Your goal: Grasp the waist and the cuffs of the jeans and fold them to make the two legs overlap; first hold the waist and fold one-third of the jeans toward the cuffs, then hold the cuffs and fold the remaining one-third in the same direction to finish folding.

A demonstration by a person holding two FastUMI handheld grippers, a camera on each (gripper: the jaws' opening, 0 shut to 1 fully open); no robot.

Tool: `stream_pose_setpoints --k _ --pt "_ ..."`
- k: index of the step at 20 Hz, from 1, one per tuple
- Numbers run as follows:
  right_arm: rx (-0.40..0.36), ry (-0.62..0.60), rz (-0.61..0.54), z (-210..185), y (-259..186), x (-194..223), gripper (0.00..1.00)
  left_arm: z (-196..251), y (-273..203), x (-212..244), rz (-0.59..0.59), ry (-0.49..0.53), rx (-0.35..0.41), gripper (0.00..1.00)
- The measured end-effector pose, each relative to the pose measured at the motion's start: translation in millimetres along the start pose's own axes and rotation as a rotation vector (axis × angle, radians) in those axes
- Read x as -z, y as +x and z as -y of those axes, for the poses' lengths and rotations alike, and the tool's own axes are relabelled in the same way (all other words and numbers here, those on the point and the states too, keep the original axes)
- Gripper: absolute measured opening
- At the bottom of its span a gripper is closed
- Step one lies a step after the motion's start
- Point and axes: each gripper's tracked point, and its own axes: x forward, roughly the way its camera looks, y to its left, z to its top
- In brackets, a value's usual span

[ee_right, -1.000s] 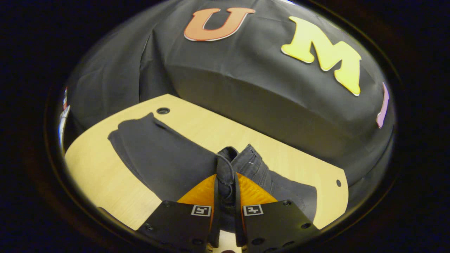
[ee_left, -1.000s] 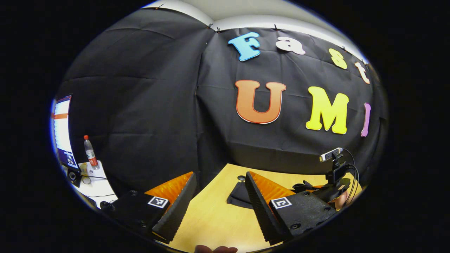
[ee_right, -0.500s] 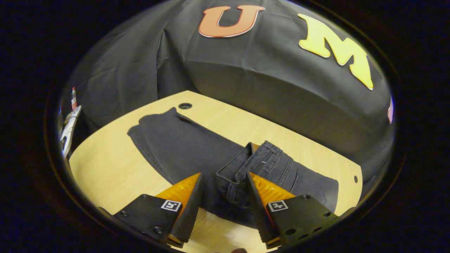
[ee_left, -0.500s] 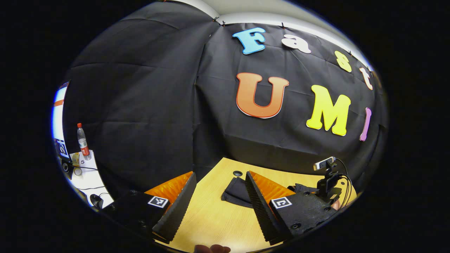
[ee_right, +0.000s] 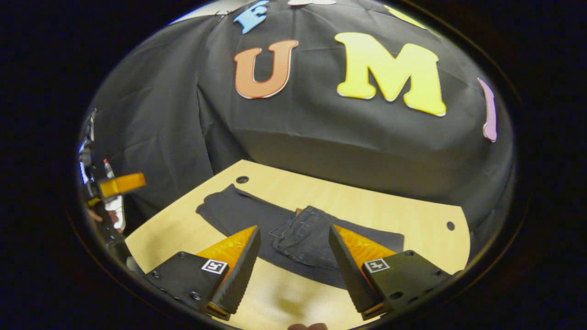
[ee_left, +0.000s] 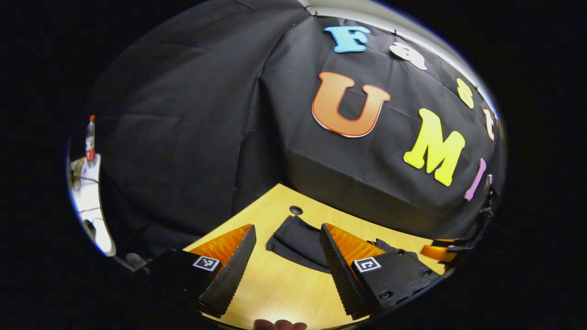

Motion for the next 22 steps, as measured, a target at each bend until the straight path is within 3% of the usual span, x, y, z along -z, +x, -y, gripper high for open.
stream_pose_setpoints --k 2,7,9,10,14,16,17,18,19,22 --pt "0.018 0.018 0.01 20.6 -31.4 -10.4 0.92 -0.2 25.8 23.5 -0.074 -0.13 0.026 0.92" --pt "0.138 0.06 0.038 81.1 -100.8 -15.4 0.95 9.4 79.9 67.0 -0.229 -0.606 0.103 0.92" --pt "0.192 0.068 0.033 100.2 -119.5 -7.7 0.92 4.4 104.8 82.3 -0.252 -0.722 0.091 0.92" --pt "0.209 0.081 0.025 106.7 -127.0 -2.9 0.95 1.1 113.4 91.7 -0.269 -0.766 0.078 0.91" --pt "0.232 0.187 0.003 118.7 -138.8 6.5 0.92 -4.9 132.5 108.6 -0.311 -0.885 0.03 0.91" --pt "0.234 0.237 0.005 121.0 -138.6 5.6 0.95 -3.5 139.6 106.8 -0.303 -0.939 0.017 0.91" --pt "0.238 0.25 0.006 122.4 -139.4 5.3 0.95 -4.8 145.1 107.0 -0.299 -0.947 0.015 1.0" --pt "0.241 0.251 0.006 122.8 -140.7 5.6 0.95 -4.3 149.6 105.8 -0.295 -0.949 0.022 0.98" --pt "0.247 0.245 0.004 123.5 -142.0 7.2 0.95 -2.5 152.5 103.1 -0.295 -0.946 0.03 0.87" --pt "0.264 0.229 -0.009 126.6 -144.8 12.9 0.95 5.2 164.4 100.3 -0.288 -0.951 0.06 0.88"
